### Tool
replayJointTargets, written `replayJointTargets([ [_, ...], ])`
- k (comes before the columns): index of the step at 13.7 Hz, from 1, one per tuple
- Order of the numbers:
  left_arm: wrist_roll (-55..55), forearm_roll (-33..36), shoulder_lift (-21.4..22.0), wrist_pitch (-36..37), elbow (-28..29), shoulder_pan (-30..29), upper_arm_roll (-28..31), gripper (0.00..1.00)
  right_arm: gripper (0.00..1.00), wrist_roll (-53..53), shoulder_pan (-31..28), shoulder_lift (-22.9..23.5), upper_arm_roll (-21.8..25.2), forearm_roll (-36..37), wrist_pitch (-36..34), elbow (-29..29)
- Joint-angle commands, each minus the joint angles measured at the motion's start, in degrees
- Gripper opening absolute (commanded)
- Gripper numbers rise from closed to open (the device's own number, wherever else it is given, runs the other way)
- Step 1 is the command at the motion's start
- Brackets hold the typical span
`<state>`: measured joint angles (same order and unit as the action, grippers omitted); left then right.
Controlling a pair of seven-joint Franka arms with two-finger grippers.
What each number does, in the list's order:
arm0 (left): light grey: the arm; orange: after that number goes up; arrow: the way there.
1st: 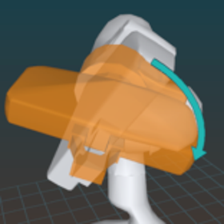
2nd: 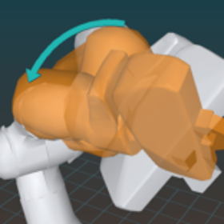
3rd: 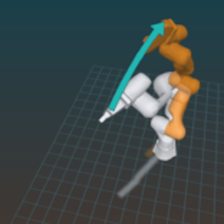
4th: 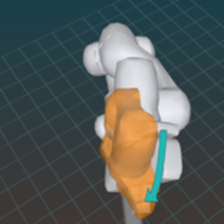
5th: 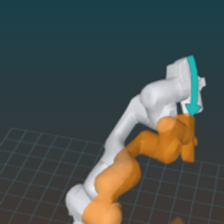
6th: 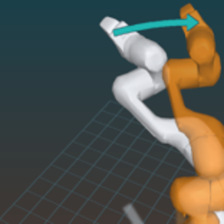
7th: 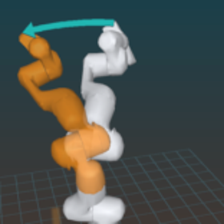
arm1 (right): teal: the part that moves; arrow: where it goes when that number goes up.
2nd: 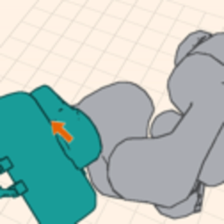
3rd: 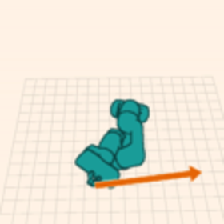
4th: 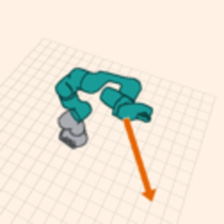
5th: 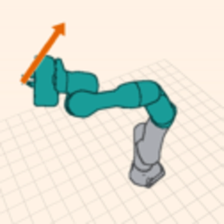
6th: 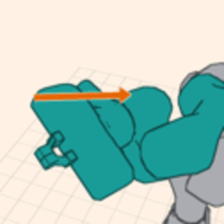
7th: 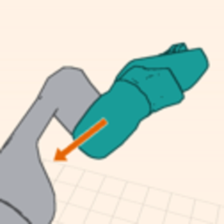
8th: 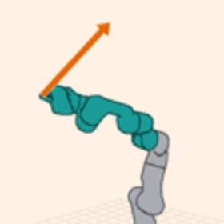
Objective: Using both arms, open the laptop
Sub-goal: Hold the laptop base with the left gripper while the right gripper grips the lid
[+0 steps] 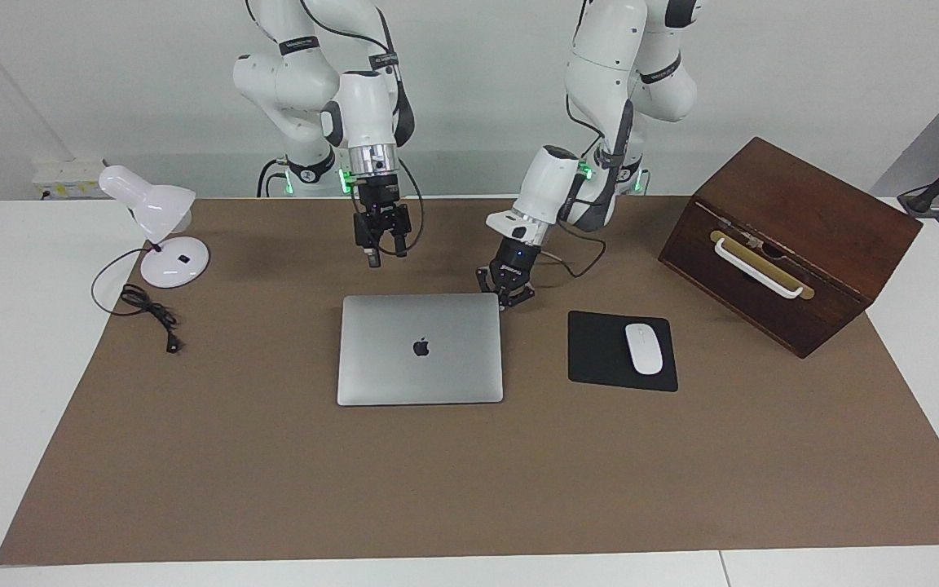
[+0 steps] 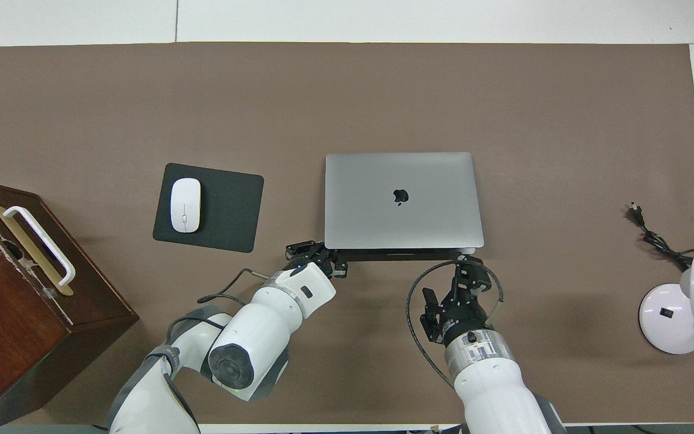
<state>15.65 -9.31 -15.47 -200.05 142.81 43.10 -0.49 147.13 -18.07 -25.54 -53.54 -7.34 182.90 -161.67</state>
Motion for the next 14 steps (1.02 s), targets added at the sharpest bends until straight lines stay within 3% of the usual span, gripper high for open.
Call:
replayJointTargets([
  [1, -0.79, -1.24, -2.55, -0.78, -1.22, 0.76, 0.41, 0.0, 1.0, -2.19, -2.4, 1.89, -1.04, 2.06, 5.27, -2.16],
  [8, -0.88, -1.24, -2.55, -0.78, -1.22, 0.76, 0.58, 0.0, 1.0, -3.26, -4.94, 1.99, -3.06, 6.89, 7.03, -2.51],
  [14, -1.06, -0.97, -2.64, -0.78, -1.22, 0.59, 0.41, 0.0, 1.0, -3.26, -7.77, 6.11, -3.06, 10.16, 8.7, -2.42],
])
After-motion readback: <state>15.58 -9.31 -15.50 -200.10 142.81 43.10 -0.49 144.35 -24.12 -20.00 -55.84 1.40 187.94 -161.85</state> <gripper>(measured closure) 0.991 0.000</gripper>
